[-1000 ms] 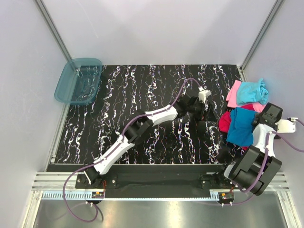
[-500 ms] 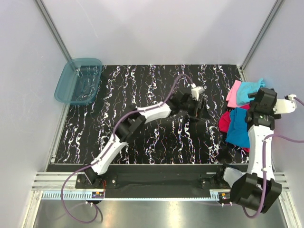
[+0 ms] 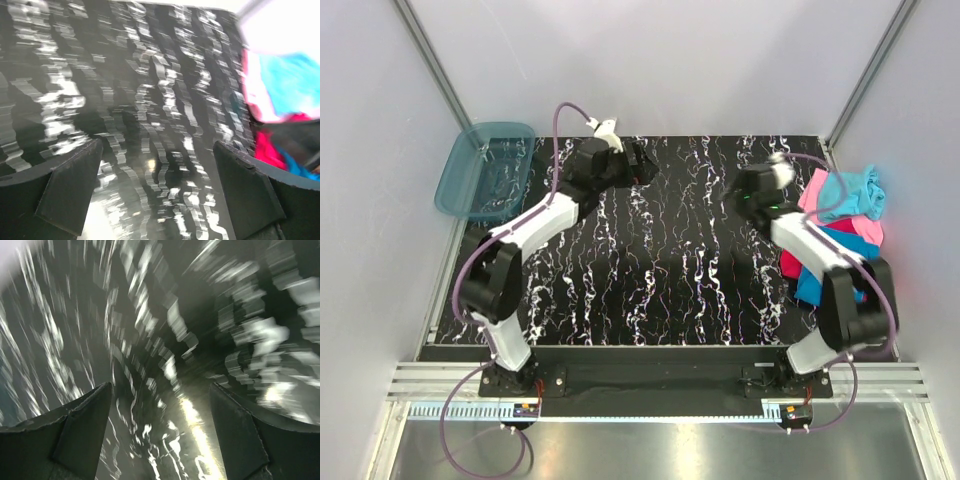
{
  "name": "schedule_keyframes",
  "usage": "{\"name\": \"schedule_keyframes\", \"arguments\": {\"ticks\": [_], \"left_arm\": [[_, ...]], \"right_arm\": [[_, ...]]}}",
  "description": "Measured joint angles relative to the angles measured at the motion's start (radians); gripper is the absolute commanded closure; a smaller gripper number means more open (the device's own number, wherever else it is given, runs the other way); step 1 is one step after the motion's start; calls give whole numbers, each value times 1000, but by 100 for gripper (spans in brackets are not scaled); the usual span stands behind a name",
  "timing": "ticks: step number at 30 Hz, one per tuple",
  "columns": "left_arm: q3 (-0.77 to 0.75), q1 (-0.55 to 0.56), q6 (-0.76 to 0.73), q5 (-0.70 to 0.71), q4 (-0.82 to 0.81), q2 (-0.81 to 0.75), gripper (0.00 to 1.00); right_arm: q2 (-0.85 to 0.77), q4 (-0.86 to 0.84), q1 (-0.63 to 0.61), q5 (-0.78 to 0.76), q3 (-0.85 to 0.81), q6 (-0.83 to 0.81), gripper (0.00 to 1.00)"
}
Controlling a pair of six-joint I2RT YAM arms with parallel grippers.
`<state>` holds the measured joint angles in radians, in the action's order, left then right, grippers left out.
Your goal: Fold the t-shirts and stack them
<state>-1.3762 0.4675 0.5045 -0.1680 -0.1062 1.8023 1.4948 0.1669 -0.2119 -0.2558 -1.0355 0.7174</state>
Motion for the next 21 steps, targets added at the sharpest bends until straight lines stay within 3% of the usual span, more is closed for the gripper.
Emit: {"name": "schedule_keyframes", "arguments": {"ticks": [5,8,11,15,21], "left_arm": [[113,11,-84,163,38,-87,1],[145,18,-143,266,97,-106,1],[219,16,-193,347,117,-164,1],[319,11,-220,381,140,-287,1],[369,42,-162,374,132,-422,1]], "right_arm": [[158,-75,-170,69,-21,-132,14],[121,-142,-200,94,11,-192,13],[17,-201,-195,111,97,-235,5],[-74,-232,-212,153,161,-275,0],[43,-260,-262,266,161,-267,0]]}}
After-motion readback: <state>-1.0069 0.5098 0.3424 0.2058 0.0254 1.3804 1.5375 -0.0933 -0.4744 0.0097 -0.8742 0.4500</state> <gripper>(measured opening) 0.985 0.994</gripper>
